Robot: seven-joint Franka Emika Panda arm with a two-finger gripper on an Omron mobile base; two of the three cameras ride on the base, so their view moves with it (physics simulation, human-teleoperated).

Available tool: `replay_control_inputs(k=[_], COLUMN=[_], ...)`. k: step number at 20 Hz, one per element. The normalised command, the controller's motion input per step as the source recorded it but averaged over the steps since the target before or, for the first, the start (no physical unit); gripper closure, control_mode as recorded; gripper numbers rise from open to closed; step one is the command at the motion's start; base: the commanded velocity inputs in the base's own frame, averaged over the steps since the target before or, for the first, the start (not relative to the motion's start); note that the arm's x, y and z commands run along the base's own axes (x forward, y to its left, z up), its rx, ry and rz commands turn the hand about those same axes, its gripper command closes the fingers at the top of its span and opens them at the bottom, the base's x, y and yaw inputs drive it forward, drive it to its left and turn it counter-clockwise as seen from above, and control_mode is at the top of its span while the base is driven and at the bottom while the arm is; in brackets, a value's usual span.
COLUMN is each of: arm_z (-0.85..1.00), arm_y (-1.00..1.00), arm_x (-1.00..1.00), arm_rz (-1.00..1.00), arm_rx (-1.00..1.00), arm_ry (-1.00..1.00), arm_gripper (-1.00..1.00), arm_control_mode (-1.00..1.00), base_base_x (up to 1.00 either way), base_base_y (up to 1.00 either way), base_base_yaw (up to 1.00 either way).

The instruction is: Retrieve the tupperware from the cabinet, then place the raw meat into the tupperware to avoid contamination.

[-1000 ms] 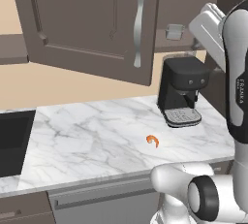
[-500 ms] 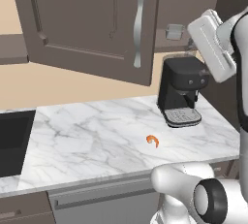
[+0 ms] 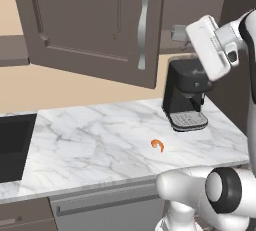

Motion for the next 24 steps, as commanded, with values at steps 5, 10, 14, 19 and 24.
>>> replay_control_inputs(k=[5,10,14,19,24], arm_z=[0.00,-0.01,-0.02,-0.04,-0.04], arm_y=[0.04,0.18,0.30,0.33,0.33], arm_x=[0.40,0.22,0.06,0.03,0.00], arm_rz=[0.24,0.23,0.25,0.25,0.25], arm_rx=[0.16,0.12,0.07,0.06,0.05], arm_ry=[0.14,0.10,0.06,0.06,0.06], arm_gripper=[-1.00,-1.00,-1.00,-1.00,-1.00], arm_control_mode=[-1.00,-1.00,-1.00,-1.00,-1.00], base_base_x=[0.00,0.00,0.00,0.00,0.00], base_base_y=[0.00,0.00,0.00,0.00,0.00], base_base_yaw=[0.00,0.00,0.00,0.00,0.00])
